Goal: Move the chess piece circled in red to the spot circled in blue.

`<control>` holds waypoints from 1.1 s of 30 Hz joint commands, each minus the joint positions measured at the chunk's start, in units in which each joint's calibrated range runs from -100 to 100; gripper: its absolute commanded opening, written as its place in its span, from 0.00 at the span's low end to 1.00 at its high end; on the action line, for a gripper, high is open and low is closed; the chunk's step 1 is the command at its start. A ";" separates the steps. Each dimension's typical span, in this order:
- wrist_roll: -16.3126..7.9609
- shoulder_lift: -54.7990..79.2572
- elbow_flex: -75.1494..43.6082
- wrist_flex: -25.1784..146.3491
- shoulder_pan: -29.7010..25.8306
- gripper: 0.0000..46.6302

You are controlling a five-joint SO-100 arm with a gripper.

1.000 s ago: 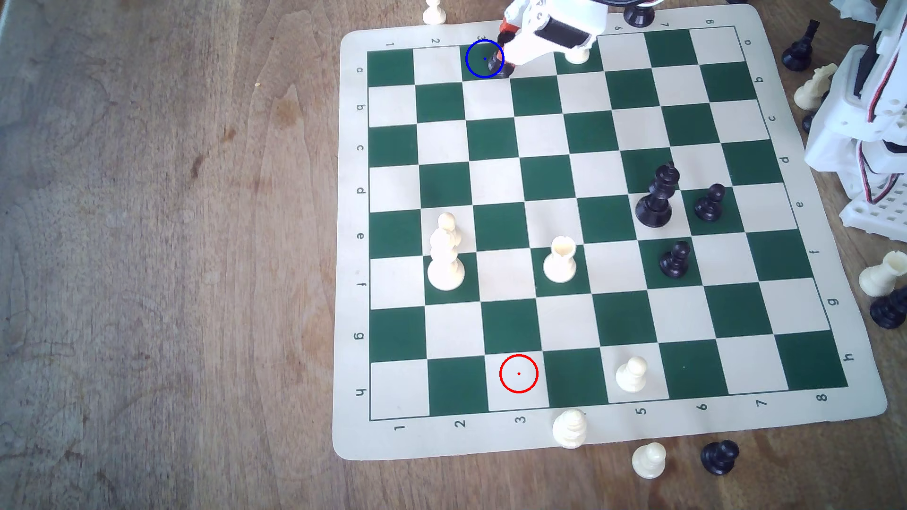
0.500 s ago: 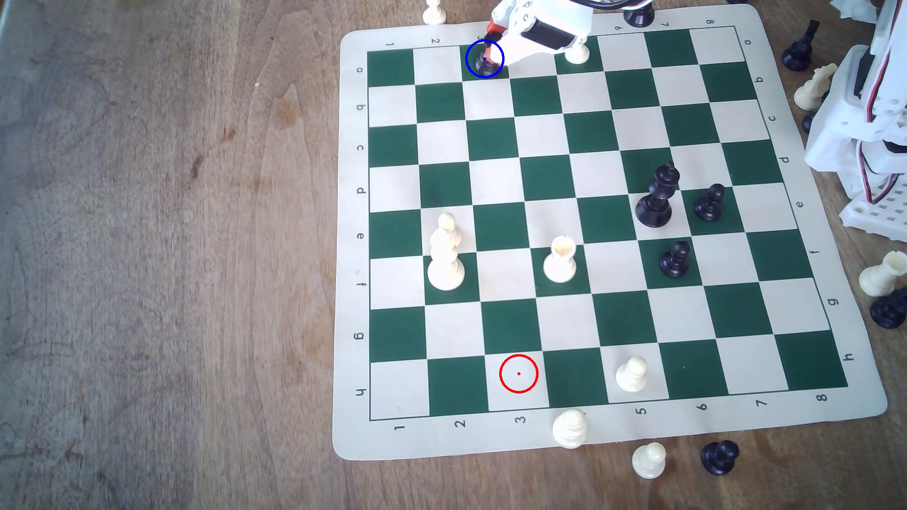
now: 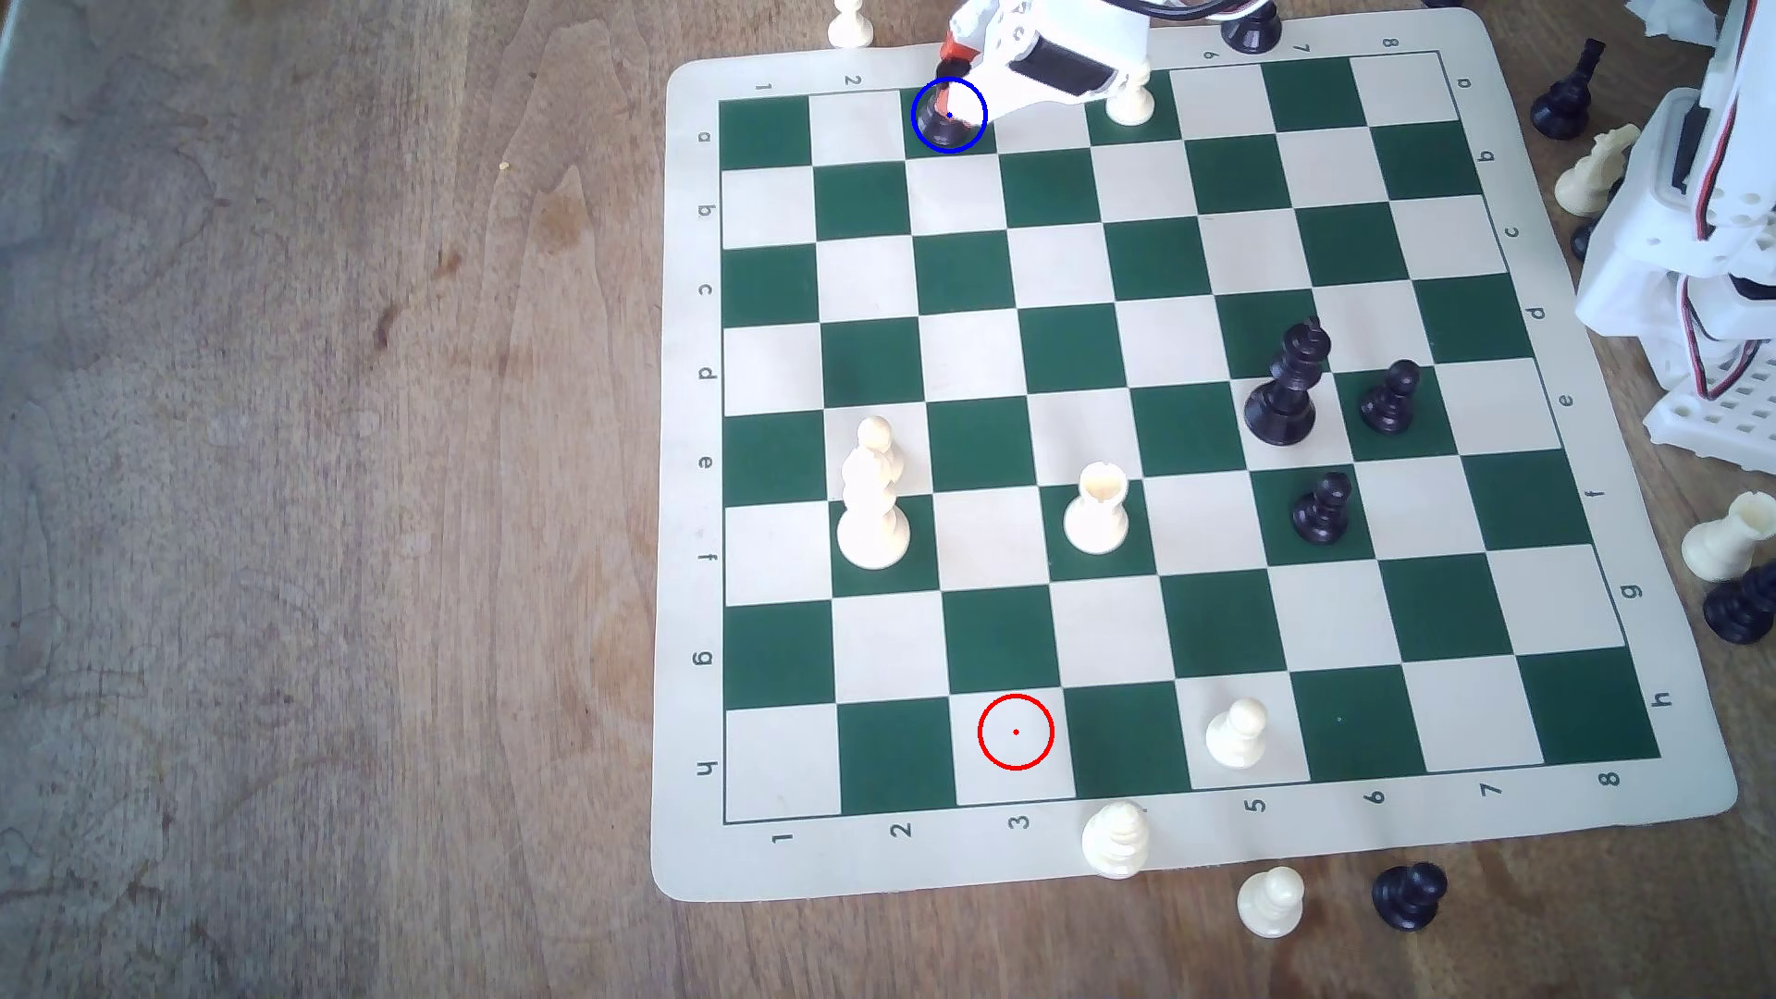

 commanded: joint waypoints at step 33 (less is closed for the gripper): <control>-1.07 -12.86 5.29 -4.75 1.10 0.55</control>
